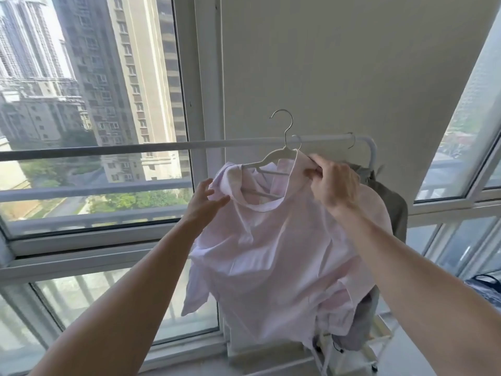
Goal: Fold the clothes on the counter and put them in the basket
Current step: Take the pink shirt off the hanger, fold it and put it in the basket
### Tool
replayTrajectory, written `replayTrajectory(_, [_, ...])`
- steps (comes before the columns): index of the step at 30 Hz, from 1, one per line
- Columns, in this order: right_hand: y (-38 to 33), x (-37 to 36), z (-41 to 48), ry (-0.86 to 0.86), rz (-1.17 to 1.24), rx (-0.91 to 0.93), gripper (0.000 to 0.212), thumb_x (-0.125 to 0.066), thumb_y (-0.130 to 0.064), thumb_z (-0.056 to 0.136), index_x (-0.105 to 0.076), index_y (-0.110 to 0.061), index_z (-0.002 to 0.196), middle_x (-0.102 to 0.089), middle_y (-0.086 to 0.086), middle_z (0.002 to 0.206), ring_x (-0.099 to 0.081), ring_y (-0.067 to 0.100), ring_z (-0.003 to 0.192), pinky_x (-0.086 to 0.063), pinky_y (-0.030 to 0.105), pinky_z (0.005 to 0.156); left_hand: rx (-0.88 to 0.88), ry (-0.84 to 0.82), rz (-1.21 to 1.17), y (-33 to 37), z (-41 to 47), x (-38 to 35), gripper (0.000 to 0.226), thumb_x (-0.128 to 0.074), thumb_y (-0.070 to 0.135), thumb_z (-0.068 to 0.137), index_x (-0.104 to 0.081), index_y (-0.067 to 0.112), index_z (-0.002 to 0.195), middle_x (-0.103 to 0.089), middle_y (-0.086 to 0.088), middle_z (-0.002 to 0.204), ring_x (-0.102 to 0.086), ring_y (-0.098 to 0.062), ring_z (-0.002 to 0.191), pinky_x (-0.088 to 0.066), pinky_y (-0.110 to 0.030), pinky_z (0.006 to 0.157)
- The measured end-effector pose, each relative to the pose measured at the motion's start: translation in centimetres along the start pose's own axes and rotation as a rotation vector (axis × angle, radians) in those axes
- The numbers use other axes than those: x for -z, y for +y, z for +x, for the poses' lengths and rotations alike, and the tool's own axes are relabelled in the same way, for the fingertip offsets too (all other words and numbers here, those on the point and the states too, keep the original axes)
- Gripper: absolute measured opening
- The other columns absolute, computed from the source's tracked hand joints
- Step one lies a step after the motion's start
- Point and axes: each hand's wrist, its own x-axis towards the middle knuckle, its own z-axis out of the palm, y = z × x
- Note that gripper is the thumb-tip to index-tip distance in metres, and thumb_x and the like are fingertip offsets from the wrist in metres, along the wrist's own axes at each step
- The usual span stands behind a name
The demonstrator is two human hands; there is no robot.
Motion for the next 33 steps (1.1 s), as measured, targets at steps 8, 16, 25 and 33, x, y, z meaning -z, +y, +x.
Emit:
replayTrajectory(8, [2.0, -0.2, 0.7, -0.156, 0.03, -0.097, 0.023, -0.065, -0.028, 0.083, -0.065, -0.031, 0.106, -0.073, -0.002, 0.091, -0.064, 0.034, 0.095, -0.047, 0.036, 0.069, -0.07, -0.071, -0.013, 2.1, 1.2, -2.5, 0.065, -0.075, 0.023, 0.087, -0.044, 0.024, 0.144, -0.054, -0.008, 0.134, -0.057, -0.026, 0.117, -0.048, -0.046, 0.103])
replayTrajectory(16, [5.0, -0.3, 0.5, -0.472, 0.126, -0.143, 0.021, -0.067, -0.03, 0.084, -0.068, -0.039, 0.102, -0.071, -0.014, 0.091, -0.062, 0.019, 0.097, -0.051, 0.037, 0.083, -0.013, -0.25, 0.111, 0.6, 2.5, -6.5, 0.061, -0.076, 0.012, 0.085, -0.051, 0.015, 0.141, -0.051, -0.008, 0.135, -0.051, -0.019, 0.118, -0.04, -0.029, 0.093])
replayTrajectory(25, [7.3, 1.9, 0.9, -0.536, 0.254, -0.042, 0.029, -0.072, -0.029, 0.081, -0.067, -0.045, 0.104, -0.073, -0.018, 0.094, -0.067, 0.004, 0.097, -0.053, 0.041, 0.094, -0.077, -0.26, 0.343, -1.4, 2.8, -7.4, 0.004, -0.073, 0.02, 0.086, -0.07, 0.022, 0.084, -0.059, 0.0, 0.076, -0.058, -0.022, 0.078, -0.045, -0.03, 0.071])
replayTrajectory(33, [-2.0, 0.9, -1.4, -0.766, 0.083, 0.047, 0.063, -0.048, -0.078, 0.083, -0.053, -0.037, 0.13, -0.06, -0.015, 0.119, -0.053, 0.018, 0.117, -0.043, 0.036, 0.097, -0.085, -0.239, 0.39, -0.9, -2.1, 1.8, 0.019, -0.077, 0.022, 0.085, -0.072, 0.007, 0.074, -0.051, 0.004, 0.056, -0.044, -0.009, 0.05, -0.035, -0.02, 0.05])
